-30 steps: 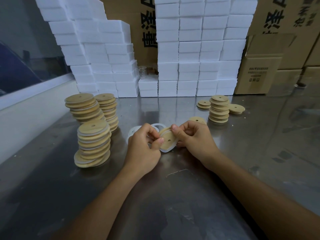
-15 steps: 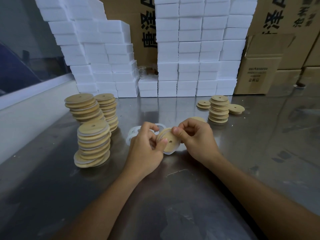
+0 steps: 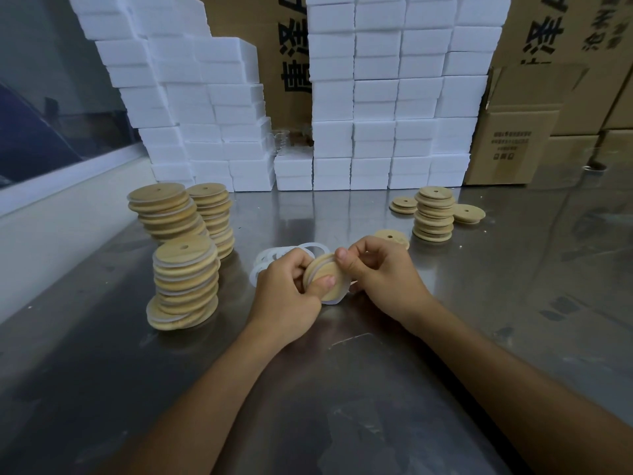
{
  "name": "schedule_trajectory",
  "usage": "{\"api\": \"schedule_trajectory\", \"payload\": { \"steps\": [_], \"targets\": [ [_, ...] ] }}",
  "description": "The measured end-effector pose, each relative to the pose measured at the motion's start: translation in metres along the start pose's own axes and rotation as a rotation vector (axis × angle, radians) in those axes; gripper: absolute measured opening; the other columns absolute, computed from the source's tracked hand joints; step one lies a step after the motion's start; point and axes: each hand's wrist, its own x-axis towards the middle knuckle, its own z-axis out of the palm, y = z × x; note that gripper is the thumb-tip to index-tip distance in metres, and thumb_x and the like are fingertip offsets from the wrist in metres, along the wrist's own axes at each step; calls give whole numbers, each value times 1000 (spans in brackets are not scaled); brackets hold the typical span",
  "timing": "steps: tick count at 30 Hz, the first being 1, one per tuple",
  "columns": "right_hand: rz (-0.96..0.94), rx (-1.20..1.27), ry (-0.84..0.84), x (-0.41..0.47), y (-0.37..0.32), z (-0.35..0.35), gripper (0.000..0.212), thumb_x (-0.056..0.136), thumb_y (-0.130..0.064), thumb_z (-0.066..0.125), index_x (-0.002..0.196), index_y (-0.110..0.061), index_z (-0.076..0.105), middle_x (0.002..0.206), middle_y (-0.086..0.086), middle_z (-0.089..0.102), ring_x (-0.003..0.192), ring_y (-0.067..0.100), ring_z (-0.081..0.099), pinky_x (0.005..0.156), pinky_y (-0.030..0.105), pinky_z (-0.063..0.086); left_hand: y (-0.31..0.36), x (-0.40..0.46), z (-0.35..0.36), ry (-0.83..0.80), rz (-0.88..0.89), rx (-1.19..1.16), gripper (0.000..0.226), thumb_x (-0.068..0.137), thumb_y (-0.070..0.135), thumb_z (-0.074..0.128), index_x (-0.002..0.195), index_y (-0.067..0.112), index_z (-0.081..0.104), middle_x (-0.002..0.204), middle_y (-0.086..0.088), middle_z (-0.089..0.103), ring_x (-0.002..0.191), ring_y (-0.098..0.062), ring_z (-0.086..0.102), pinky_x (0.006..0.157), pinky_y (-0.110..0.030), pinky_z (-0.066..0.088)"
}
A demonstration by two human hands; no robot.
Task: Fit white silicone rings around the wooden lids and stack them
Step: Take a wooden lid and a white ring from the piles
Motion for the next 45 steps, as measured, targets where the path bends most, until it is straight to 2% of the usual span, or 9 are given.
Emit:
{"api": "schedule_trajectory", "payload": {
  "steps": [3, 6, 15, 18, 31, 34, 38, 42, 45],
  "targets": [
    [21, 38, 2, 2, 0, 1, 25, 86, -31, 67, 73, -11, 61, 61, -3, 69, 58, 8, 64, 56, 27, 56, -1, 0, 0, -7, 0, 1, 26, 80, 16, 78, 73, 22, 54, 70, 1, 68, 64, -15, 64, 59, -27, 51],
    [57, 47, 17, 4, 0, 1, 23, 91, -23, 66, 74, -8, 60, 60, -1, 67, 59, 12, 64, 63, 39, 58, -2, 1, 0, -1, 1, -5, 26, 80, 16, 78, 72, 23, 54, 71, 1, 69, 65, -16, 65, 61, -29, 52],
    [63, 109, 18, -2, -2, 1, 30, 88, -29, 69, 79, -1, 62, 63, 4, 71, 60, 11, 66, 58, 27, 57, -5, 1, 1, 21, -18, -30, 21, 80, 16, 77, 76, 15, 57, 69, -3, 69, 63, -22, 64, 61, -39, 53],
    [86, 111, -5, -3, -3, 1, 36, 81, -38, 71, 80, -3, 63, 67, 8, 72, 61, 18, 66, 64, 37, 59, -5, 1, 1, 43, -51, -58, 20, 81, 16, 76, 75, 17, 57, 71, -3, 71, 68, -23, 68, 66, -44, 56],
    [189, 319, -22, -1, -5, -4, 18, 89, -17, 67, 82, -2, 62, 66, 8, 67, 63, 13, 67, 59, 23, 55, 2, -1, 1, 43, -52, -194, 16, 83, 15, 75, 83, 8, 60, 78, -10, 71, 73, -32, 69, 66, -56, 56],
    [179, 333, -22, -2, -6, -4, 24, 83, -27, 70, 79, -5, 62, 71, 11, 70, 71, 20, 69, 69, 32, 61, 1, -1, 1, 53, -70, -227, 15, 84, 13, 74, 86, 5, 62, 79, -14, 71, 73, -35, 69, 63, -52, 59],
    [155, 266, -39, -3, -6, -2, 25, 81, -34, 71, 79, -11, 64, 70, 2, 71, 70, 12, 67, 70, 28, 59, 2, 0, 0, 70, -117, -331, 11, 84, 11, 74, 87, 17, 65, 76, -3, 74, 70, -25, 72, 52, -28, 57],
    [103, 201, 9, -3, -4, -2, 15, 90, -20, 67, 80, -10, 62, 65, -4, 68, 63, 7, 63, 64, 26, 57, 1, 0, 1, 57, -96, -327, 13, 82, 13, 76, 88, 18, 65, 78, 1, 75, 68, -19, 72, 53, -26, 56],
    [3, 89, 52, -4, -5, -2, 12, 90, -14, 68, 81, -9, 62, 70, 1, 68, 66, 9, 63, 61, 30, 55, -2, -1, 3, 54, 9, -117, 18, 78, 18, 80, 89, 15, 65, 79, 3, 71, 73, -12, 69, 63, -27, 56]
  ]
}}
